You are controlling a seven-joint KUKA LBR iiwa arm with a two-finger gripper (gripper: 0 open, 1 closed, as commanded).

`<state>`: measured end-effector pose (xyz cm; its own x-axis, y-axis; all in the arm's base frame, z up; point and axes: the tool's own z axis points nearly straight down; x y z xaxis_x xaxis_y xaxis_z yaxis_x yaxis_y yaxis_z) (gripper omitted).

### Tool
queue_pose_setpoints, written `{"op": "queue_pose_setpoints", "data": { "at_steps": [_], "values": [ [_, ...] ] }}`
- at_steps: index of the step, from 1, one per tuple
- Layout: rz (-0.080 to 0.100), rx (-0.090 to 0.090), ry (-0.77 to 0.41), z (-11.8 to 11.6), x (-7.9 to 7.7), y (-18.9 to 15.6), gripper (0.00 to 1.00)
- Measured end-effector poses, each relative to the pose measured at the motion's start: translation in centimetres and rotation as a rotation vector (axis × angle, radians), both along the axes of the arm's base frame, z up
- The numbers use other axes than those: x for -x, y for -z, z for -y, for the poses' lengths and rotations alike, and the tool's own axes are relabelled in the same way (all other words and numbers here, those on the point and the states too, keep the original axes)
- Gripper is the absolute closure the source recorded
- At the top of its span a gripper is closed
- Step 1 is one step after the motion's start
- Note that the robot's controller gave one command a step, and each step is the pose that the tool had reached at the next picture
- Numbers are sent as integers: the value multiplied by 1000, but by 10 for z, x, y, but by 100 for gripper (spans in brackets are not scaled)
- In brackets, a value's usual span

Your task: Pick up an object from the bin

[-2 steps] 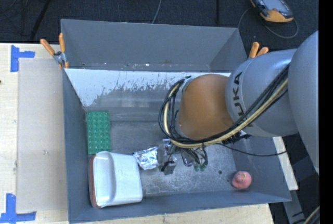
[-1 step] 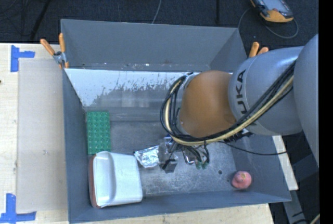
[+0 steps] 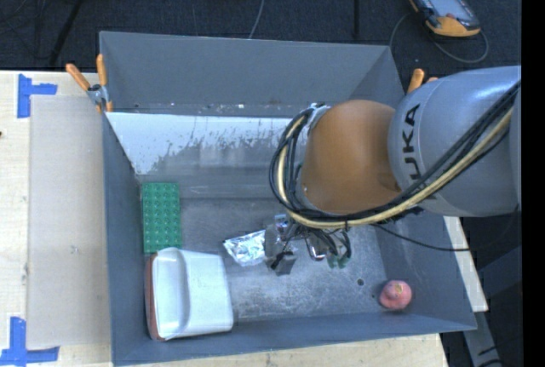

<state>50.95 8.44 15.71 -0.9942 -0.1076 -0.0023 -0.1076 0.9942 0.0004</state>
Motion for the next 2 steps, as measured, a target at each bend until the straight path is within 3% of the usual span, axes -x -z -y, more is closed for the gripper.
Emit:
{"op": "queue_pose_setpoints", "data": {
  "at_steps": [2],
  "values": [
    [0, 0, 7, 0, -2, -36, 100]
  ]
}}
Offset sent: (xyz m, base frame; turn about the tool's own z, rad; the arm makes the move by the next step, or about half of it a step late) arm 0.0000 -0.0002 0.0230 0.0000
